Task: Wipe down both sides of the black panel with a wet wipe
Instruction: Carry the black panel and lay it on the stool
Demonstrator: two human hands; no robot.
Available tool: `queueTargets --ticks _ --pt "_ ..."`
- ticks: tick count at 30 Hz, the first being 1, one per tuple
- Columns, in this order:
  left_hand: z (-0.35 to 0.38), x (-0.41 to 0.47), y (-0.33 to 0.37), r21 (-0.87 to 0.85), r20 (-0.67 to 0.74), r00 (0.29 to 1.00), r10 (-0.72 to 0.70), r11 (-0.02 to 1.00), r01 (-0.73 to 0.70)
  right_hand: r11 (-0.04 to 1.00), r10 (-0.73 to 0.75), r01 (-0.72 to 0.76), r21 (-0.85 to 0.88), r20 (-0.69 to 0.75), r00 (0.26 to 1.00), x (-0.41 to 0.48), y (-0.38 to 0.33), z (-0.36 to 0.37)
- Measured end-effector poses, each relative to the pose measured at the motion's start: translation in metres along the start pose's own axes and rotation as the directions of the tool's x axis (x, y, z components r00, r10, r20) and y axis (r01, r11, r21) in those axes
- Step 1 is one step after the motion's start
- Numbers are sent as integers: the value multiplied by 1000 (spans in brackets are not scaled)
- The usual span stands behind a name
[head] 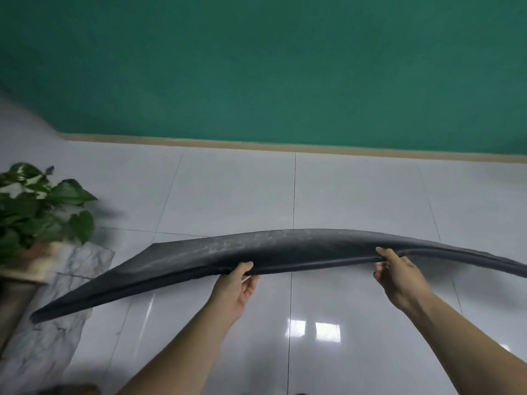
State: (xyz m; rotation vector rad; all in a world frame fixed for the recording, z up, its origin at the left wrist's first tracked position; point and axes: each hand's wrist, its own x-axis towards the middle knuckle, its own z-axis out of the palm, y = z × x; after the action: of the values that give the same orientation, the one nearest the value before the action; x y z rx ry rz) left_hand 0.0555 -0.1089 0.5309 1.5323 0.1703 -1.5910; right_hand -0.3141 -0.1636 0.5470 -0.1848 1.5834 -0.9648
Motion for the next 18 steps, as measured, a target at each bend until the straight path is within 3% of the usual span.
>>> queueTargets --ticks 9,18 --pt "-19 -125 72 -63 73 994 79 995 -75 996 -86 86 8 87 992 -130 -63 32" --pt "-30 -236 103 -177 34 984 177 970 -169 984 -145 163 -69 218 965 -231 -119 49"
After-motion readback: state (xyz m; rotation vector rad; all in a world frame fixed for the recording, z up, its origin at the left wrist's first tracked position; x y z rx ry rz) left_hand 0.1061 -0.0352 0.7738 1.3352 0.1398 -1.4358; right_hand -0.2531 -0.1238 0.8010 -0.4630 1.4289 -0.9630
